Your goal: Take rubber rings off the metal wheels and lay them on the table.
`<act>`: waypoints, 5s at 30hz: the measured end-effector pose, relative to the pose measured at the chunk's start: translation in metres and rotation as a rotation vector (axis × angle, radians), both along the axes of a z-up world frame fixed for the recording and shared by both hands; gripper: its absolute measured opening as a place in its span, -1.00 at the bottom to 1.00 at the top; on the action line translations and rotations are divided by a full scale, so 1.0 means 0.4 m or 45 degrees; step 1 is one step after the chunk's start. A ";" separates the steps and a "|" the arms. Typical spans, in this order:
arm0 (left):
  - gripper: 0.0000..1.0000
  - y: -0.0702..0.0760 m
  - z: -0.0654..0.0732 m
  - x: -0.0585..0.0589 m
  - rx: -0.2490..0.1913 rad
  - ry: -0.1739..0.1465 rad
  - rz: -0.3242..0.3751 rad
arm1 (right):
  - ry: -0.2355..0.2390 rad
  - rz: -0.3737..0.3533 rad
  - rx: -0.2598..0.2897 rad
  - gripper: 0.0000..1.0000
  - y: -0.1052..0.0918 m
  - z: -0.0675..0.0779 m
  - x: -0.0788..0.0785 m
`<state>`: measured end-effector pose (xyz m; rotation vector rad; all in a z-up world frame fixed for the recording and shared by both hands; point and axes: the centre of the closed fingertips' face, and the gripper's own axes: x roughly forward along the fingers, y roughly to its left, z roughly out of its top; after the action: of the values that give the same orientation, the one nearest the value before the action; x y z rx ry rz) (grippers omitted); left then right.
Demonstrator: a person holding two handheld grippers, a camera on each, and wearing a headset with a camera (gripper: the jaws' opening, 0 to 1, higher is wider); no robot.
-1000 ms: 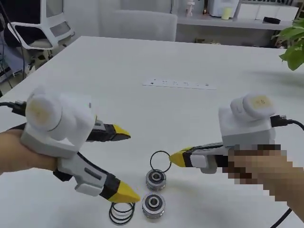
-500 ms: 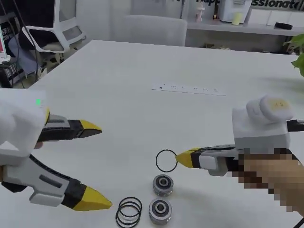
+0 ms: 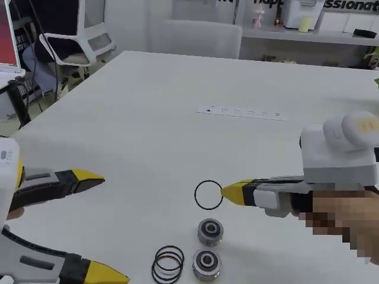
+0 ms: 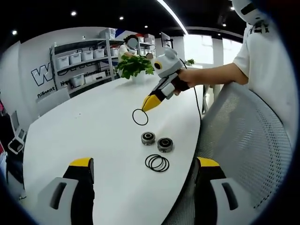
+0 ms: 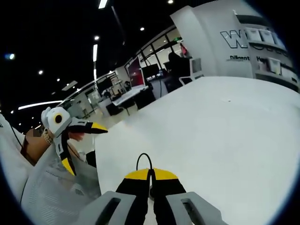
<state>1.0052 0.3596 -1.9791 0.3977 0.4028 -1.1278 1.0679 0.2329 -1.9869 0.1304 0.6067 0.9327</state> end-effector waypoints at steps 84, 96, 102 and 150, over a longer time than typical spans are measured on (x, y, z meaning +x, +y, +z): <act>0.71 0.052 -0.069 -0.034 -0.004 0.166 0.186 | -0.014 0.475 -0.384 -1.00 0.174 -0.162 -0.161; 0.69 0.051 -0.073 -0.037 -0.004 0.184 0.180 | -0.079 0.475 -0.476 -1.00 0.164 -0.190 -0.144; 0.68 0.050 -0.072 -0.036 -0.008 0.187 0.184 | -0.099 0.465 -0.481 -1.00 0.166 -0.195 -0.138; 0.67 0.054 -0.074 -0.034 -0.001 0.186 0.192 | -0.194 0.284 -0.355 -0.91 0.124 -0.057 -0.074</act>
<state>0.9917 0.3811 -2.0086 0.2801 0.5518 -1.0128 1.0383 0.2825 -2.0098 -0.2609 0.6115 1.0523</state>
